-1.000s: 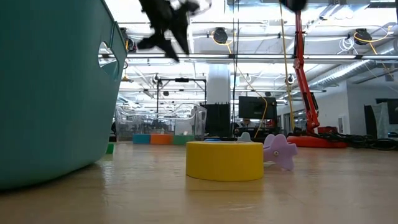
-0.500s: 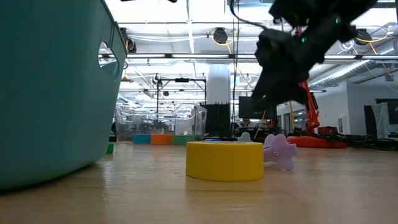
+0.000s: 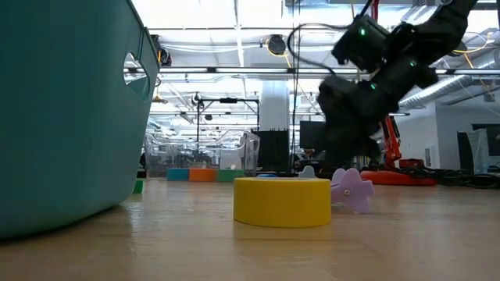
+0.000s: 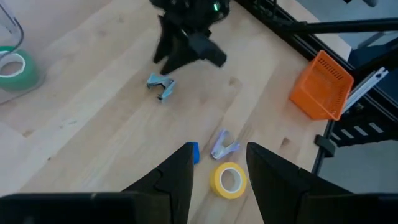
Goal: Pick and place Stapler, Stapler remover, tape
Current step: Put the light blue staple remover into the orange bin
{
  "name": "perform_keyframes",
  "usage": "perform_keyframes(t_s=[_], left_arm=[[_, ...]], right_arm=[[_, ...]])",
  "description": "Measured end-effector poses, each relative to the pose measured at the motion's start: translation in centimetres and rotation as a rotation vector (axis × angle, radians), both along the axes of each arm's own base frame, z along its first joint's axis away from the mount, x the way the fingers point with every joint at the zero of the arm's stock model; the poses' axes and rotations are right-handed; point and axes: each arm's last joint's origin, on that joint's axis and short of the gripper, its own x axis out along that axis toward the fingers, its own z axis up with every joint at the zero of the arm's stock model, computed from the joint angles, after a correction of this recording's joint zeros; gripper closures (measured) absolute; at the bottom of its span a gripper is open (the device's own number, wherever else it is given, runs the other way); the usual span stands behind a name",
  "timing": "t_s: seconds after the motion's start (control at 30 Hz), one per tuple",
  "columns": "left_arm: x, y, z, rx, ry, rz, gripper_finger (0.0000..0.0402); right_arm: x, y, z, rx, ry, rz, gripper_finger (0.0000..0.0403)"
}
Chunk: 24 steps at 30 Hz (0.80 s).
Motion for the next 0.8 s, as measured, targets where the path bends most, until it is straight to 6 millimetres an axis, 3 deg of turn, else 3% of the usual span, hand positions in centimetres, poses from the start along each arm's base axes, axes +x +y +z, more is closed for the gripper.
perform_keyframes(t_s=[0.47,0.8], left_arm=[[0.0,-0.1,0.0,0.006,0.001,-0.006,0.0252],[-0.1,-0.2,0.0,0.003,0.003,-0.010,0.0252]], right_arm=[[1.7,0.2,-3.0,0.054,0.043,0.017,0.0242],[2.0,0.1,-3.1,0.041,0.009,0.013,0.0330]])
